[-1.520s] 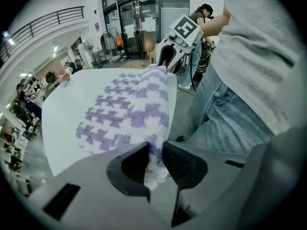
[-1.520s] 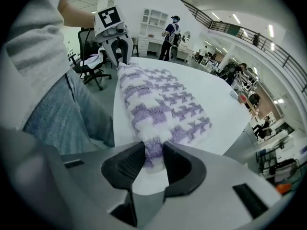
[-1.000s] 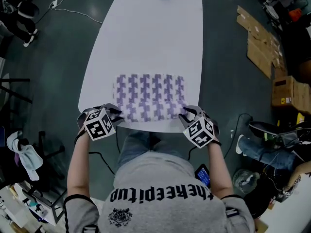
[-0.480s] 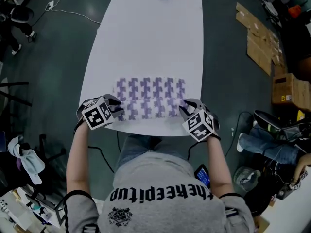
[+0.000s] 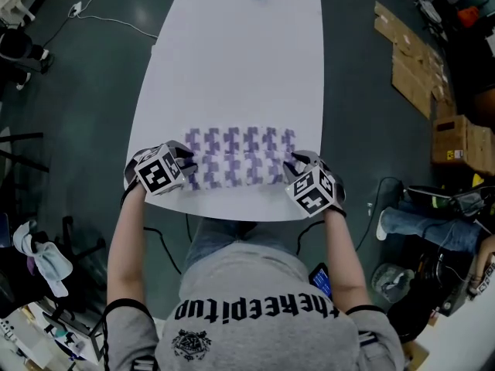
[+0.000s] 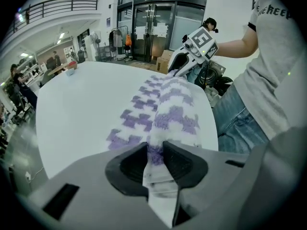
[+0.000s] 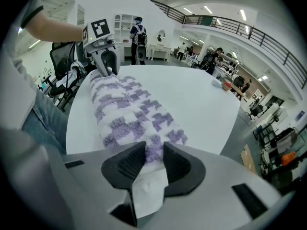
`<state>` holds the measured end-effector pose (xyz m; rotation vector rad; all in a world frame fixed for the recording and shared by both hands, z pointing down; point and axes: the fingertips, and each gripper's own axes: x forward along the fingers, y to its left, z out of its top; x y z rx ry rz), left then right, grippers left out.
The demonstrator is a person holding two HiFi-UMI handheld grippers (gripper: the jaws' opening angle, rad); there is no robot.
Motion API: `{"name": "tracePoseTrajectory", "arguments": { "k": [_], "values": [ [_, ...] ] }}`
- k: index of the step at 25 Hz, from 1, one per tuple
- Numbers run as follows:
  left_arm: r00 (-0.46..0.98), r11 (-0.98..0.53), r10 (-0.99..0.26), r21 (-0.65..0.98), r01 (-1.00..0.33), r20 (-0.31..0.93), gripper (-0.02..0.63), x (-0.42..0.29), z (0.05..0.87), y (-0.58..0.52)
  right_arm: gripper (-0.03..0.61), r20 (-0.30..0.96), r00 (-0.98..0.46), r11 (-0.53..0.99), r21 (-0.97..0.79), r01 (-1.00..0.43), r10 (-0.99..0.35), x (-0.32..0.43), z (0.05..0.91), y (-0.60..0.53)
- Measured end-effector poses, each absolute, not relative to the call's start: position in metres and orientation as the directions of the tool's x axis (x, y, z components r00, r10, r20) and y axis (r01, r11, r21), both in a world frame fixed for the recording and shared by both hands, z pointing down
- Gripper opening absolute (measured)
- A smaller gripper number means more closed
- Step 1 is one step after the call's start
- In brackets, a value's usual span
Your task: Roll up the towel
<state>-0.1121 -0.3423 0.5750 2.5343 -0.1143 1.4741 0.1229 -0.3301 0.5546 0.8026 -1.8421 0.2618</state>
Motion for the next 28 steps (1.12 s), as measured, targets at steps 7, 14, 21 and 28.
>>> {"name": "tracePoseTrajectory", "arguments": {
  "k": [7, 14, 21, 28],
  "values": [
    [0.521, -0.981, -0.044, 0.062, -0.183, 0.852, 0.129, -0.116, 0.553, -0.345, 0.118, 0.86, -0.271, 0.747, 0.175, -0.641, -0.434, 0.122, 0.533, -0.331],
    [0.579, -0.965, -0.238, -0.121, -0.235, 0.78, 0.133, -0.122, 0.506, -0.345, 0.118, 0.833, -0.309, 0.773, 0.203, -0.601, -0.459, 0.119, 0.514, -0.311],
    [0.545, -0.983, -0.171, -0.106, -0.149, 0.821, 0.158, -0.11, 0.53, -0.283, 0.14, 0.855, -0.301, 0.833, 0.236, -0.5, -0.423, 0.104, 0.531, -0.269],
    [0.458, -0.99, -0.125, -0.08, -0.116, 0.88, 0.252, -0.108, 0.572, -0.271, 0.176, 0.887, -0.202, 0.846, 0.296, -0.442, -0.416, 0.11, 0.567, -0.268]
  ]
}}
